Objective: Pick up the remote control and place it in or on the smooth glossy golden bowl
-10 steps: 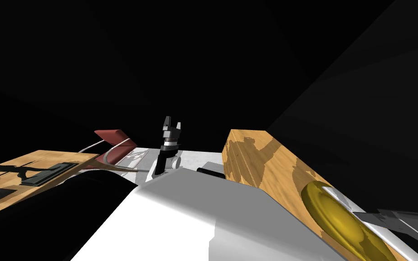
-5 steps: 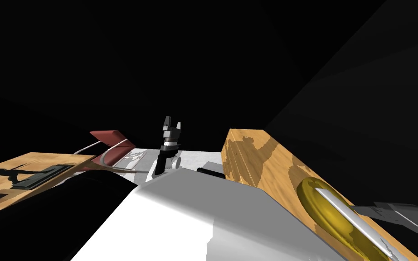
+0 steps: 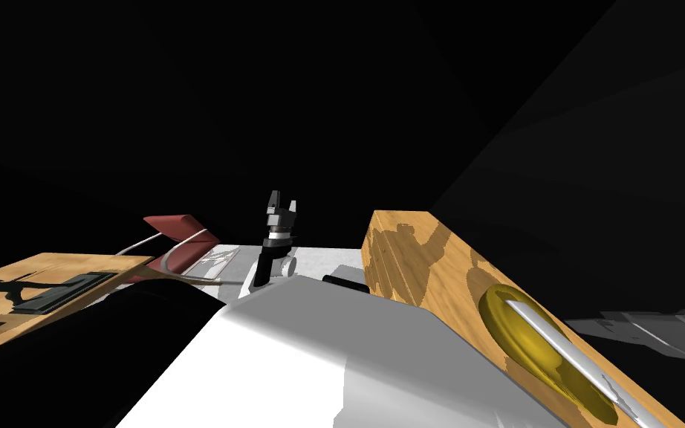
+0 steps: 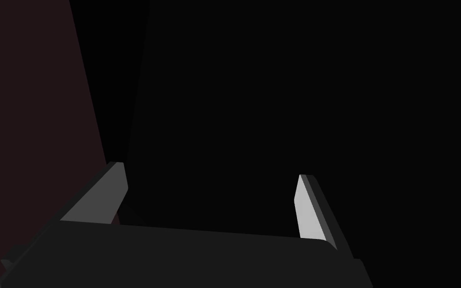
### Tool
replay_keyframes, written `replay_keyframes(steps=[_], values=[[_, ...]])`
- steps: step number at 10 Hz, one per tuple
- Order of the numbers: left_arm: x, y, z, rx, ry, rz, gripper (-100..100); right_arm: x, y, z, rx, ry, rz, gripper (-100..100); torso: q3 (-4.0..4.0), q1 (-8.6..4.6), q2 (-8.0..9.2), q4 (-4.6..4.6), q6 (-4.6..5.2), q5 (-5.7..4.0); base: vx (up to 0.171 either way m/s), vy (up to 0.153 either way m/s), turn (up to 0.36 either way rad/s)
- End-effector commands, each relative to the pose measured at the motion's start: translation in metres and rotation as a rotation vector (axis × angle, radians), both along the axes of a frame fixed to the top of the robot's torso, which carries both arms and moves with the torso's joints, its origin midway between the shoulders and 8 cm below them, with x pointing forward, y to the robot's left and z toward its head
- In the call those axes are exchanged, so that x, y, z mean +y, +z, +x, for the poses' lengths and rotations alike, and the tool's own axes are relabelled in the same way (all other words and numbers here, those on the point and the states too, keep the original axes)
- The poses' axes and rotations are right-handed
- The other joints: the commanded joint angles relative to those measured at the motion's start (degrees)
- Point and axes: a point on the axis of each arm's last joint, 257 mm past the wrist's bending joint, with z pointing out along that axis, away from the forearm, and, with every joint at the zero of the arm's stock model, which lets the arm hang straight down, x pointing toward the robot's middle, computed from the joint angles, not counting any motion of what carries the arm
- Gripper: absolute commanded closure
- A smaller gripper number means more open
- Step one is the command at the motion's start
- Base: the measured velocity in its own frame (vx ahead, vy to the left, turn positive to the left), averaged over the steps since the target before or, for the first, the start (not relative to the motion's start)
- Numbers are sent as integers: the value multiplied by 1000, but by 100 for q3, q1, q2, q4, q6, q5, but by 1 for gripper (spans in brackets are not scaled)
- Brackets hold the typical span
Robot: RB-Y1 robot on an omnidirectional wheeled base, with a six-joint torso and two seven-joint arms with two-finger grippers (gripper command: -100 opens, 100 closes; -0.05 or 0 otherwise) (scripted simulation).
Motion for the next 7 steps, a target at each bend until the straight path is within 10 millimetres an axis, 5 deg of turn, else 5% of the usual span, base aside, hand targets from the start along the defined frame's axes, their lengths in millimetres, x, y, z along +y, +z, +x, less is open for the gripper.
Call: replay_keyframes(steps=[1, 2, 7], values=[[0, 0, 0, 0, 0, 0, 0, 0, 0, 0, 0, 0, 0, -100, 0, 0, 0, 0, 0, 0, 0, 0, 0], [0, 0, 0, 0, 0, 0, 0, 1, 0, 0, 0, 0, 1, 0, 0, -1, -1, 0, 1, -1, 0, 0, 0], [0, 0, 0, 0, 0, 0, 0, 1, 0, 0, 0, 0, 1, 0, -1, -2, -2, 0, 1, -1, 0, 0, 0]])
